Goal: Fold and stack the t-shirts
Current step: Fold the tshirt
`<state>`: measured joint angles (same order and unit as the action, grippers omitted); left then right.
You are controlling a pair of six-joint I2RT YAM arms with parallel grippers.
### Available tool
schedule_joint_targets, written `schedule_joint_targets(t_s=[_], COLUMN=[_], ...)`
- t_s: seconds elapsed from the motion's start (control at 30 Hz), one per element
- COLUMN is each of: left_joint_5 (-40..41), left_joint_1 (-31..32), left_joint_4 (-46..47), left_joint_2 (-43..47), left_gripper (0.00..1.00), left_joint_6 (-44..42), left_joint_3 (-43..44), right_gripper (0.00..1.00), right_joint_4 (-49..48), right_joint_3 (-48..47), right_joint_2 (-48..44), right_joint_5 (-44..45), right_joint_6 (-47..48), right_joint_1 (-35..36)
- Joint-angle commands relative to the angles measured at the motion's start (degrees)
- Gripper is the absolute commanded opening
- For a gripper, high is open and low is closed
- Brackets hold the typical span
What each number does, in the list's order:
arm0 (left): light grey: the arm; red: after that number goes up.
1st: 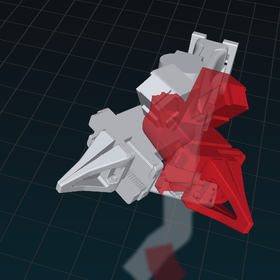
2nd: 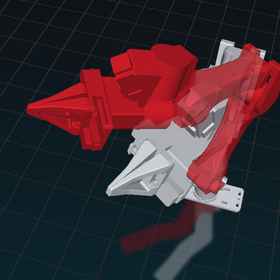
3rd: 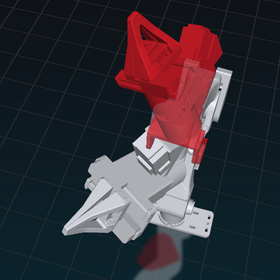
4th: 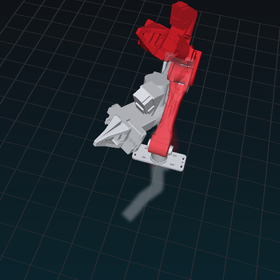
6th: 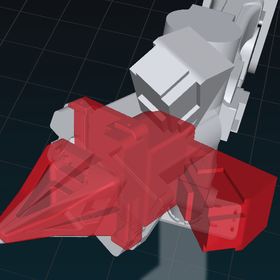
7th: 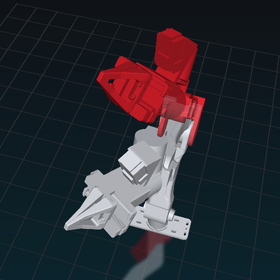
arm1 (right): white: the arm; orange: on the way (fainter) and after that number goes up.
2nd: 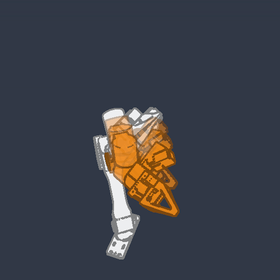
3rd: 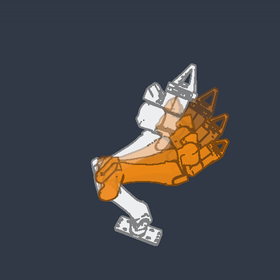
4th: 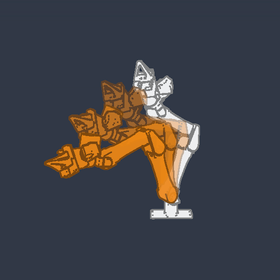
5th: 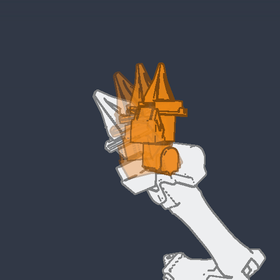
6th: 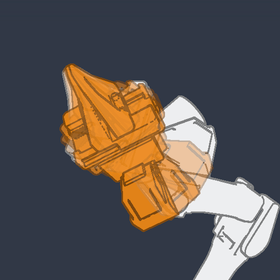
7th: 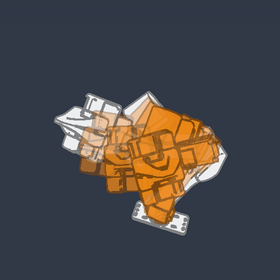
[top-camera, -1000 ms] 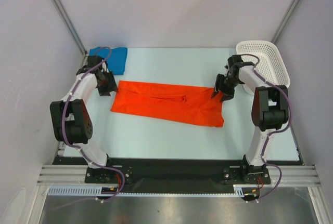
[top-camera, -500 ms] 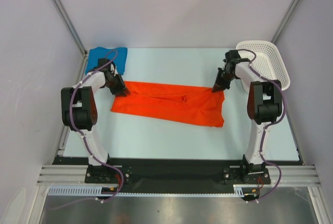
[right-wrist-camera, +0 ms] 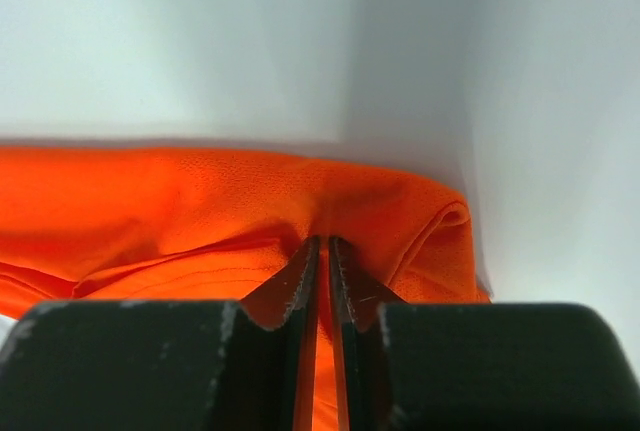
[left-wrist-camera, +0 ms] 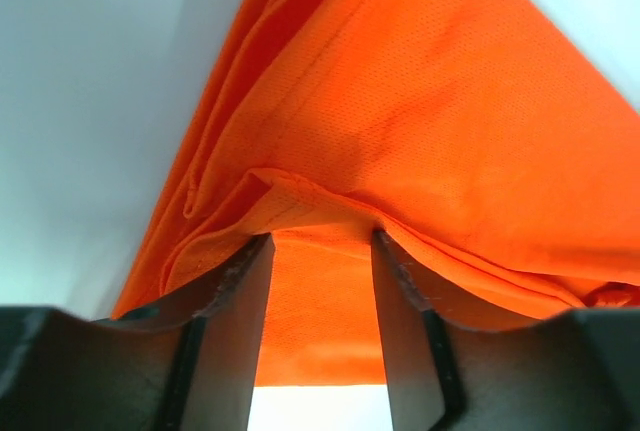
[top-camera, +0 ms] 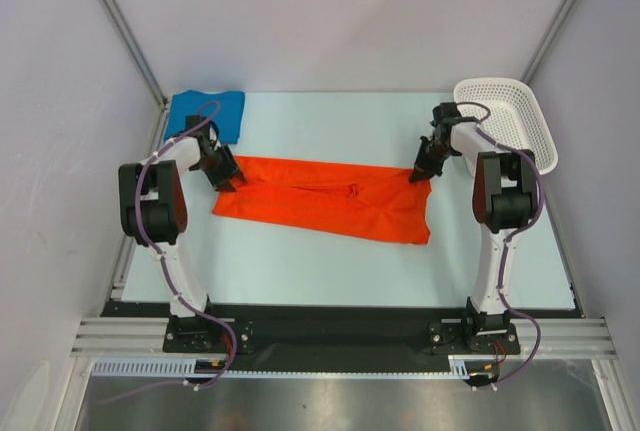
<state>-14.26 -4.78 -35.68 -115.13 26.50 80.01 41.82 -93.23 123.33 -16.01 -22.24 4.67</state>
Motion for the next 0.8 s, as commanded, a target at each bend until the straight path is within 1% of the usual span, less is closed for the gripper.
schedule_joint_targets(t_s=[0.0, 0.03, 0.13, 0.3, 0.33, 0.43, 0.53, 0.57, 0.63, 0.67, 0.73, 0.77], left_joint_5=[2.05, 2.04, 2.66, 6.25, 6.26, 5.04, 3.98, 3.20, 1.35, 0.99, 1.95, 4.22], left_joint_1=[-0.15, 0.11, 1.78, 4.25, 5.99, 6.88, 7.76, 8.11, 8.47, 8.82, 9.61, 10.57], left_joint_4=[-0.97, -1.23, -3.34, -5.18, -4.93, -3.26, -2.03, -1.94, -2.55, -2.38, -3.07, -4.30], left_joint_2=[2.44, 3.24, 7.09, 12.38, 12.91, 14.23, 13.18, 11.61, 9.23, 8.27, 5.28, 4.40], left_gripper=[0.52, 0.56, 0.58, 0.57, 0.57, 0.58, 0.58, 0.58, 0.56, 0.56, 0.54, 0.54], left_joint_6=[-2.33, -2.85, -4.88, -7.43, -7.52, -7.61, -8.31, -8.83, -9.54, -10.76, -11.91, -13.30], left_joint_3=[0.85, 1.11, 3.05, 4.45, 4.46, 4.10, 4.98, 6.20, 8.14, 9.63, 11.39, 13.23], right_gripper=[0.14, 0.14, 0.15, 0.22, 0.27, 0.38, 0.43, 0.43, 0.43, 0.42, 0.40, 0.40], right_joint_4=[0.53, 0.71, 3.08, 6.42, 7.21, 8.54, 10.11, 11.60, 12.40, 12.49, 13.02, 14.33], right_joint_3=[-2.48, -2.74, -3.97, -5.56, -6.34, -6.61, -6.61, -6.44, -5.56, -3.38, -1.09, 0.75], right_joint_2=[-0.02, -0.37, -1.86, -6.16, -6.60, -8.10, -8.89, -9.24, -11.43, -12.31, -14.60, -16.70], right_joint_5=[1.68, 2.12, 4.40, 9.24, 9.59, 10.12, 8.98, 7.76, 6.96, 6.17, 5.82, 6.08], right_joint_6=[1.06, 1.06, 1.59, 2.99, 3.51, 4.48, 4.75, 4.75, 4.75, 4.92, 4.93, 4.66], right_joint_1=[1.22, 1.40, 1.84, 2.45, 2.54, 2.89, 3.24, 3.33, 4.03, 4.47, 6.22, 6.93])
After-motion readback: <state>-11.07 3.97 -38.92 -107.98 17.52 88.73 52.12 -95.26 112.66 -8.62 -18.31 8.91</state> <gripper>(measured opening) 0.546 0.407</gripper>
